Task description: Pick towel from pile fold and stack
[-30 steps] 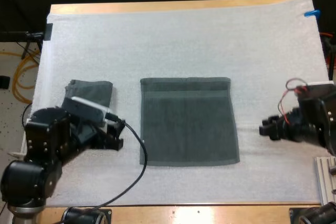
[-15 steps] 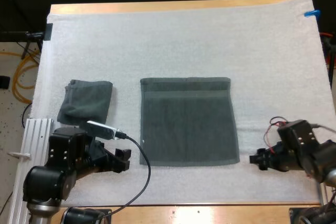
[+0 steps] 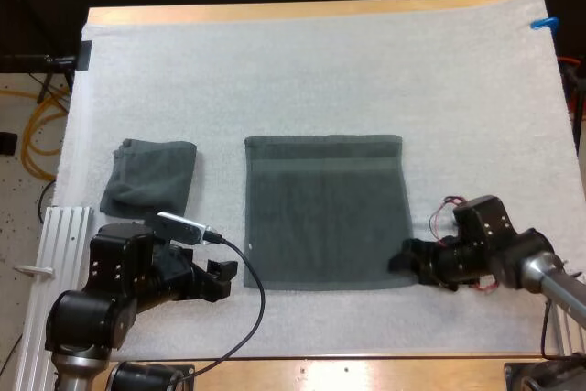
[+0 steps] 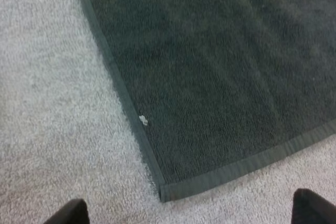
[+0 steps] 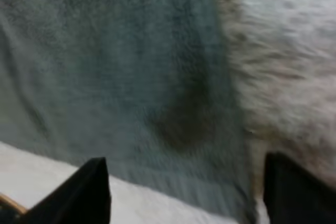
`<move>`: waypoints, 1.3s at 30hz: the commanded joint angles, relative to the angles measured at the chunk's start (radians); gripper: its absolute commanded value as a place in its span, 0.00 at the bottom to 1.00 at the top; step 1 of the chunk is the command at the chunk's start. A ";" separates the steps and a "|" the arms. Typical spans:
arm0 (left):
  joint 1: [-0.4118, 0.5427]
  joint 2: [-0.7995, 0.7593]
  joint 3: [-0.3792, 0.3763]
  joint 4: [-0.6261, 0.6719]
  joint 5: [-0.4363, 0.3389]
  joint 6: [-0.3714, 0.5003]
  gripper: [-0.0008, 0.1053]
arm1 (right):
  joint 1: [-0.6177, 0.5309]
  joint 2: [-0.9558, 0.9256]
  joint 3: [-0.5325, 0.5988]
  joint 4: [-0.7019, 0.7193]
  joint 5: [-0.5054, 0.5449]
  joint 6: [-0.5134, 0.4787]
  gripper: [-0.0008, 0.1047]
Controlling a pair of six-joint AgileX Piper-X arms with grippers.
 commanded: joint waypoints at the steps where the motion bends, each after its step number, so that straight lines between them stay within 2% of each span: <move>1: -0.001 -0.002 0.000 -0.006 0.006 -0.012 0.69 | -0.002 0.026 -0.001 -0.030 -0.047 0.024 0.60; 4: -0.001 -0.002 0.000 -0.006 0.006 -0.012 0.69 | -0.002 0.044 -0.001 -0.035 -0.057 0.024 0.58; 6: -0.001 -0.002 0.000 -0.006 0.006 -0.012 0.69 | -0.002 0.043 -0.001 -0.035 -0.050 0.024 0.49; 8: -0.001 -0.001 0.000 -0.006 0.016 -0.012 0.69 | -0.002 0.043 -0.001 -0.035 -0.050 0.024 0.30; 9: -0.001 0.003 0.000 -0.006 0.021 -0.012 0.69 | -0.002 0.043 -0.001 -0.035 -0.050 0.024 0.24; 11: -0.001 0.015 0.000 -0.006 0.032 -0.012 0.69 | -0.002 0.043 -0.001 -0.035 -0.037 0.014 0.03; 12: -0.001 0.019 0.000 -0.007 0.033 -0.012 0.69 | -0.002 0.043 -0.001 -0.035 -0.031 0.011 0.00; 15: -0.001 0.045 0.000 -0.013 0.041 -0.016 0.69 | -0.002 0.043 -0.001 -0.032 -0.010 -0.014 0.01; 19: -0.001 0.096 0.012 -0.026 0.107 -0.057 0.69 | -0.002 0.043 -0.001 -0.032 -0.005 -0.018 0.01; 29: -0.001 0.233 0.162 -0.195 0.135 -0.156 0.69 | -0.002 0.043 -0.001 -0.032 -0.007 -0.023 0.01; 37: -0.001 0.439 0.162 -0.292 0.146 -0.161 0.69 | -0.002 0.043 -0.001 -0.032 -0.013 -0.023 0.01; 39: -0.001 0.495 0.162 -0.323 0.172 -0.161 0.69 | -0.002 0.043 -0.001 -0.032 -0.013 -0.023 0.01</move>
